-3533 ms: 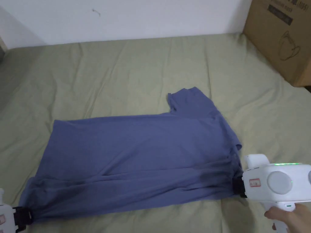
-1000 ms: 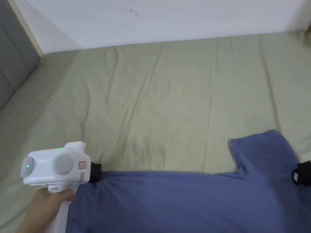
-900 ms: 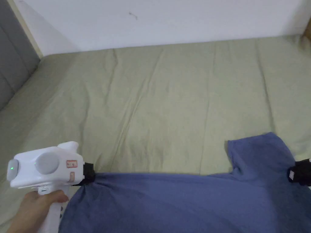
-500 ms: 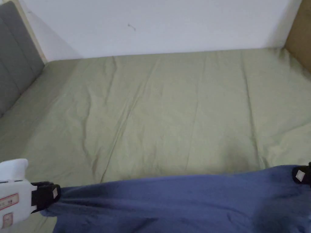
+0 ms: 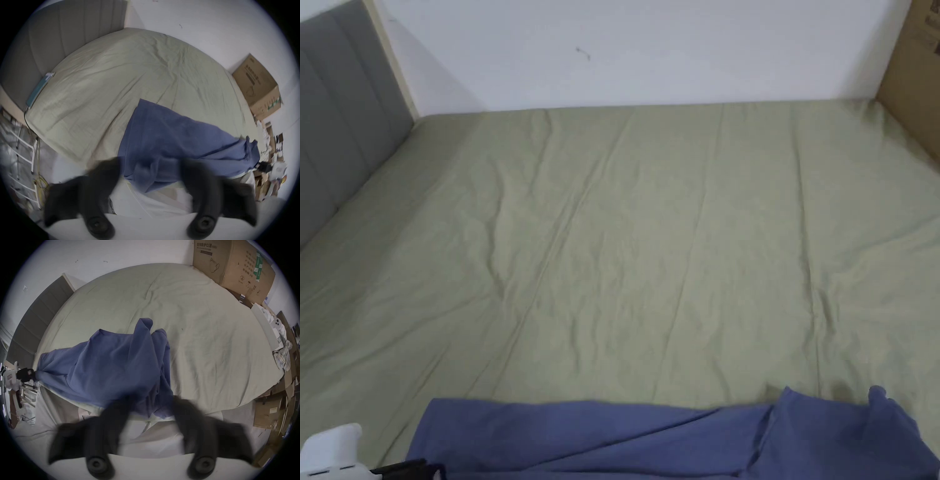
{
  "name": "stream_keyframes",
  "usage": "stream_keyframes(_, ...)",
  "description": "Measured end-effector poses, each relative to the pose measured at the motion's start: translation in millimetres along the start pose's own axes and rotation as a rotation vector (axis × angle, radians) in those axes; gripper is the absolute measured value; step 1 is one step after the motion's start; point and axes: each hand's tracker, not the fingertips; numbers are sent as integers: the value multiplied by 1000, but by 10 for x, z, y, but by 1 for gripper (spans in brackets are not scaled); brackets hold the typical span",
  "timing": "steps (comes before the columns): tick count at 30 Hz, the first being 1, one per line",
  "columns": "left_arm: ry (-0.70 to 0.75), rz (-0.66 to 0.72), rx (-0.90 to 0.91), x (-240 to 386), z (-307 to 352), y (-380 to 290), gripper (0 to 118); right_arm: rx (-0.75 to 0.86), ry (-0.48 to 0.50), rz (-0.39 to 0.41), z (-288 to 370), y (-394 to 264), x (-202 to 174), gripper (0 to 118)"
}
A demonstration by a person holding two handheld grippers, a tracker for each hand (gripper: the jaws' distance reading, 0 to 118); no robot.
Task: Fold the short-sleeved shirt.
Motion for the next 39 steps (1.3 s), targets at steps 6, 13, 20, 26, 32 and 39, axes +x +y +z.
stream_keyframes(6,-94,126,156,-157,443,116,115,238,52,102,538,188,-457,102)
stream_keyframes(13,-190,308,228,-423,375,-110,1,303,300,163,268,445,-1364,12)
stream_keyframes(20,-311,455,225,-853,112,-255,90,257,382,343,65,488,-2146,2)
stream_keyframes(26,-332,420,128,-923,-374,-156,112,214,357,391,30,526,-2310,2)
stream_keyframes(32,-430,480,70,-743,-694,-73,115,199,326,365,-5,586,-2267,2)
stream_keyframes(39,-435,538,70,-775,-740,-10,82,162,314,361,-110,589,-2251,2)
